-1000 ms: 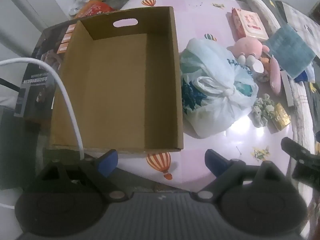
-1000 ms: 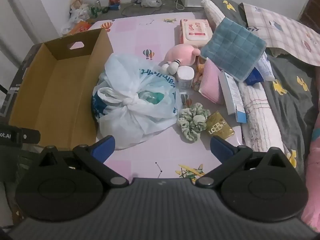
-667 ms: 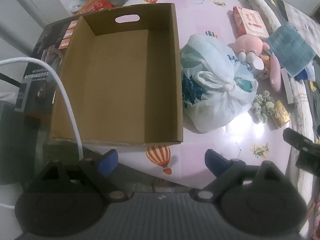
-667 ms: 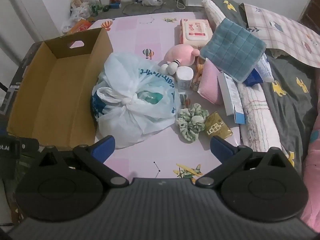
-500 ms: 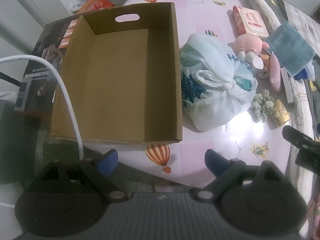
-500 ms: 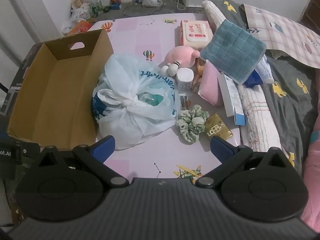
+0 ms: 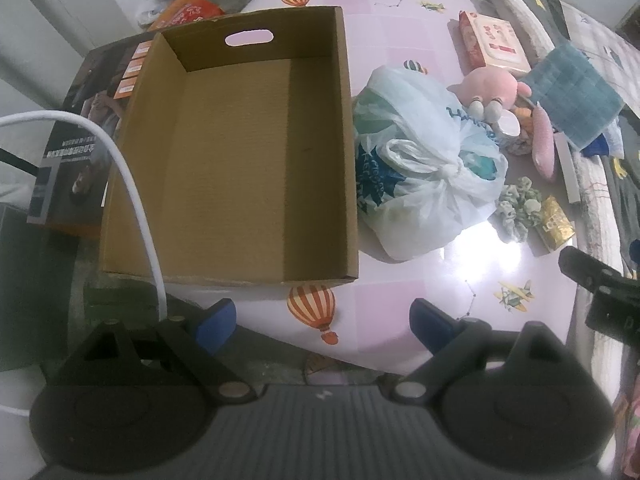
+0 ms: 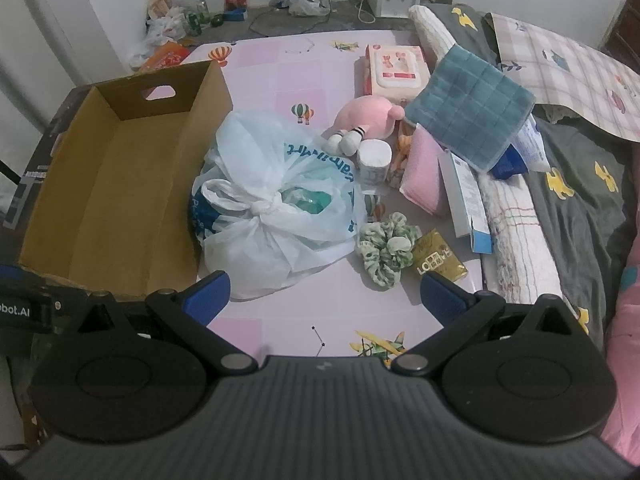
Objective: Organize soft objects
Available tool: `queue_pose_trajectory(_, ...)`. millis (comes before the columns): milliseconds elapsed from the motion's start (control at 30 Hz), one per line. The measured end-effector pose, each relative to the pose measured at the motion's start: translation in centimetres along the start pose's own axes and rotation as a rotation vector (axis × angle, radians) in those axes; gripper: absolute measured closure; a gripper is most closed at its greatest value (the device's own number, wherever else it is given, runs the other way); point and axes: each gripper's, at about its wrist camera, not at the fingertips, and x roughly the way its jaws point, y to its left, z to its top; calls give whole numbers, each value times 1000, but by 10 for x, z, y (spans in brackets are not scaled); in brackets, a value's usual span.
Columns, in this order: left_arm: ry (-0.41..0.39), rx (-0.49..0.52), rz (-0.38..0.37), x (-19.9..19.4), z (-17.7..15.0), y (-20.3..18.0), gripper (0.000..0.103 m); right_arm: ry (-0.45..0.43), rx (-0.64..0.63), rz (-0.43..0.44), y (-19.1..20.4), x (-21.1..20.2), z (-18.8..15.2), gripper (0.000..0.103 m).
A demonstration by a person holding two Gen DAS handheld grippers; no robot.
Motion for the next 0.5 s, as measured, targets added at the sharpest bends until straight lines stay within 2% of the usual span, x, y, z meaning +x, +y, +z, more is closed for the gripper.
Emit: queue_pose_trajectory(500,0,0,-2,0,2,1,8,0,-2,-4,0,-2,2,1)
